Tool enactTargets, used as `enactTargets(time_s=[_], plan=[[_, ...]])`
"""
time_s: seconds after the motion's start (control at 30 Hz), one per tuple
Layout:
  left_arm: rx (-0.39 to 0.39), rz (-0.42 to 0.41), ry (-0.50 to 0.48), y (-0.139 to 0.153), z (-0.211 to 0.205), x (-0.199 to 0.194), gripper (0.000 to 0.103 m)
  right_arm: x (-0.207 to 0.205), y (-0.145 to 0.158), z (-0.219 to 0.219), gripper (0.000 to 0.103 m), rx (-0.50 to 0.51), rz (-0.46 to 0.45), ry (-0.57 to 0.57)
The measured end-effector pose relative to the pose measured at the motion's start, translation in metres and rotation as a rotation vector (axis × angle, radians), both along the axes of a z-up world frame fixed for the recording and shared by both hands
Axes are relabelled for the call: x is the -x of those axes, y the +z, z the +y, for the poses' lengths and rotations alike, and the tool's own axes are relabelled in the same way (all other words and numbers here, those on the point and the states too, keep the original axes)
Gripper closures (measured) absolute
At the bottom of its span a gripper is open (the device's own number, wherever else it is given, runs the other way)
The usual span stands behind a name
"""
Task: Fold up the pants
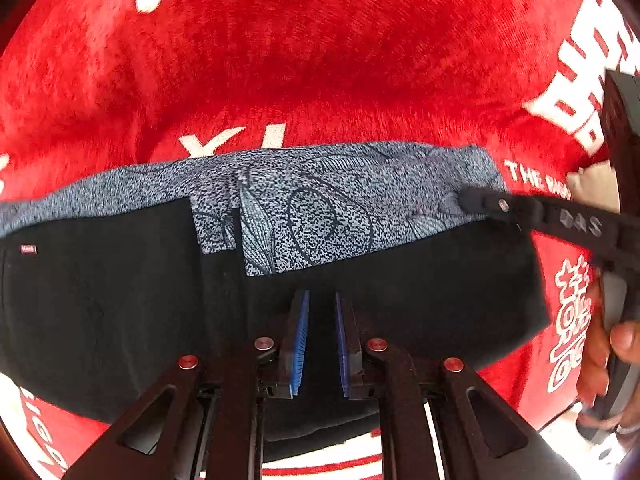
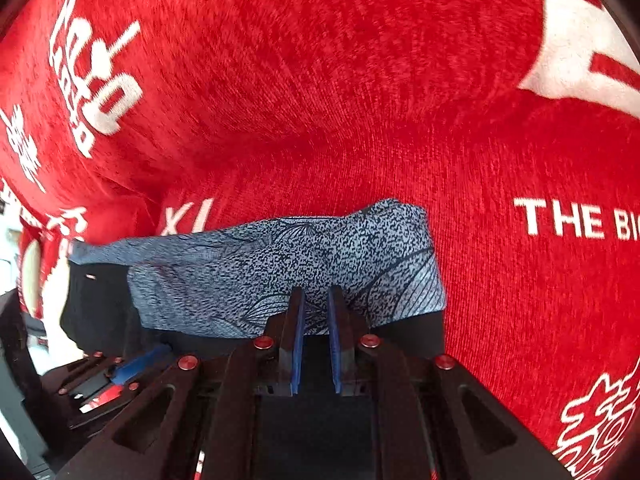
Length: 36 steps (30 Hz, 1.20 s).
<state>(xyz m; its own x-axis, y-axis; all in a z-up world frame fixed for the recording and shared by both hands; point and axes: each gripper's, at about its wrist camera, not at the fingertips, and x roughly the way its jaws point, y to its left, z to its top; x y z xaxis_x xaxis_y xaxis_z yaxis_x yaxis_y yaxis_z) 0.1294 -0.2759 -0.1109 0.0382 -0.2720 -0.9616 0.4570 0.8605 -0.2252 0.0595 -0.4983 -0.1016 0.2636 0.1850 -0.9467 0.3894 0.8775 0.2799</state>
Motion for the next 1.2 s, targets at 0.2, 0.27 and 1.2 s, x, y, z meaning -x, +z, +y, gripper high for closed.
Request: enactTargets(time_s=[0.2,0.27,1.2], plan=[[0.001,0.011,0.047,0.008,0.002,0.003,0.040,0.034,0.026,0.012,0.090,-0.011,-0.003,0.036],[-0.021,-0.047,0.068,0.018,0.004,0.007,0.009,0.049,0.030,0.020,0.090,-0.005,0.000,0.045],[-0.170,0.002,0.240,0.016,0.096,0.039,0.009,0.034,0.035,0.091,0.037,0.060,-0.007,0.204]])
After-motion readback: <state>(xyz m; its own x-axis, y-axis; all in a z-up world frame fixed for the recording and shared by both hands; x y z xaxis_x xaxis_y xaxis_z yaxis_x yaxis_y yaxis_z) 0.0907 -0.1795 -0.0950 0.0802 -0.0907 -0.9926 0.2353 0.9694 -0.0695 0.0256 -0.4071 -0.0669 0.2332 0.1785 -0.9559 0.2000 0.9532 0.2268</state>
